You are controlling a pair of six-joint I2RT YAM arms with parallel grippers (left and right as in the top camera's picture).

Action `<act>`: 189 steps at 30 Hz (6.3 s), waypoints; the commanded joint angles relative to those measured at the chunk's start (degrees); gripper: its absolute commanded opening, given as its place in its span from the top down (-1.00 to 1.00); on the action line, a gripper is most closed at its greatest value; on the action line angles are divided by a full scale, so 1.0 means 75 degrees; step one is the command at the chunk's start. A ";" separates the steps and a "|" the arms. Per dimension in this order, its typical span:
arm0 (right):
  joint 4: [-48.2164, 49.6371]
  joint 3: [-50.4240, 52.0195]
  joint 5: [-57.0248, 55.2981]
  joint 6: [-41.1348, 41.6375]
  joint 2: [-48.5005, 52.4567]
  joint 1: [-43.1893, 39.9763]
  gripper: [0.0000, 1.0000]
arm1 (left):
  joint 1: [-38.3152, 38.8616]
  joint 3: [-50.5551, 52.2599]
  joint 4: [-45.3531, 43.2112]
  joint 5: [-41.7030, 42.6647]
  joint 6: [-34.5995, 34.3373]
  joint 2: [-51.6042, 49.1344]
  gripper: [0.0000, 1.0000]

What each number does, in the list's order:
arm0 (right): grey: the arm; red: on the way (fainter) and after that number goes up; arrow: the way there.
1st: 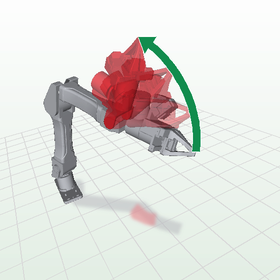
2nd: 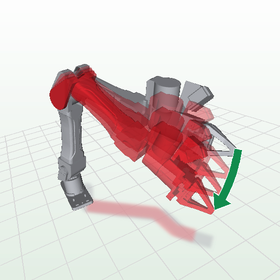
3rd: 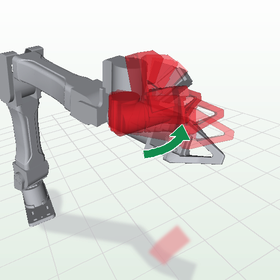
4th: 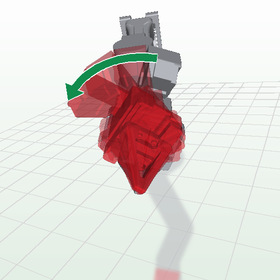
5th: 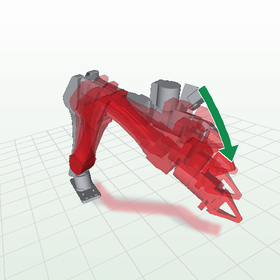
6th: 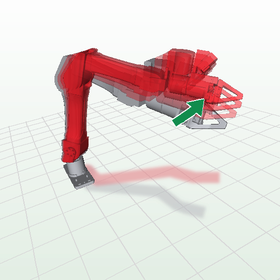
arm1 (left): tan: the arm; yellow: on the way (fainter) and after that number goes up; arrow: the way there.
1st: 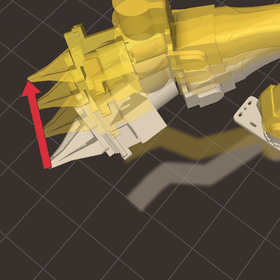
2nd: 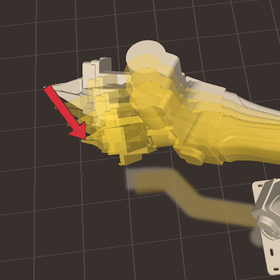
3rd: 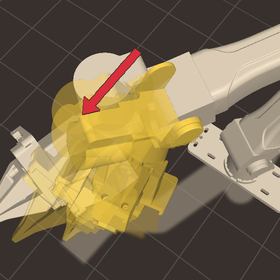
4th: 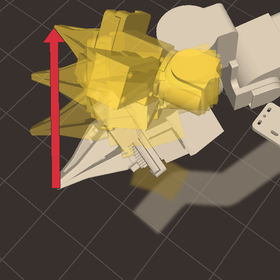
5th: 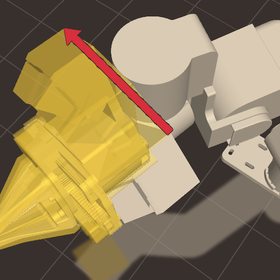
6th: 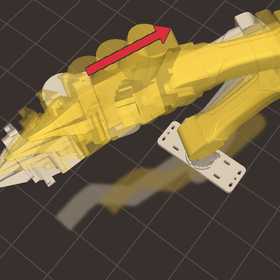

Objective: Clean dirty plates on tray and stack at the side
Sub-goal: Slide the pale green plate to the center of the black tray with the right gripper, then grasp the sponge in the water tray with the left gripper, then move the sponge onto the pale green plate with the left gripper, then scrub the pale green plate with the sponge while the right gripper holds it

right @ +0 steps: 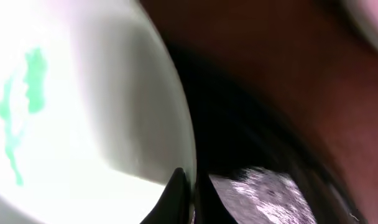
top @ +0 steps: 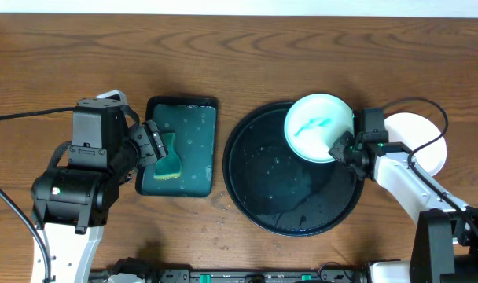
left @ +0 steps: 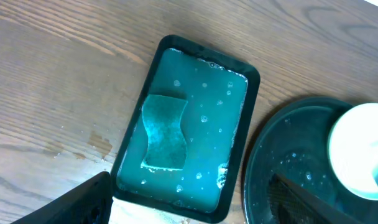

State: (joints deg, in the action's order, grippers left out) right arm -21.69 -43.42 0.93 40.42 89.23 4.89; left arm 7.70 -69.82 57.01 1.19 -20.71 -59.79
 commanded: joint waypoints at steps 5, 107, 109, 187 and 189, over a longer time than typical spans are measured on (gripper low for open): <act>-0.0023 -0.0184 0.2346 -0.4229 -0.0367 0.0166 0.98 | -0.0032 -0.0090 0.0023 -0.0015 0.0073 -0.0006 -0.60; -0.1480 -0.0245 0.0044 -0.2751 -0.1641 0.0239 0.58 | -0.0233 -0.0254 -0.0318 0.0341 -0.0044 -0.4829 0.85; -0.1393 -0.0245 0.0064 -0.2763 -0.1641 0.0210 0.52 | -0.0233 -0.0265 -0.0323 0.0507 0.0050 -0.4398 0.86; -0.0627 -0.0245 0.2110 -0.3975 0.1233 0.0364 0.97 | 0.3736 -0.0574 -0.5645 0.4424 -0.1600 -0.8145 0.85; -0.0629 -0.0245 0.2110 -0.3975 0.1233 0.0364 0.98 | 0.3987 -0.0574 -0.5948 0.4590 -0.1749 -0.8344 0.84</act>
State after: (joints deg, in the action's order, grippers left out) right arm -24.77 -47.11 17.21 10.90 96.38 6.57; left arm 34.87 -74.91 14.06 28.47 -31.62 -118.24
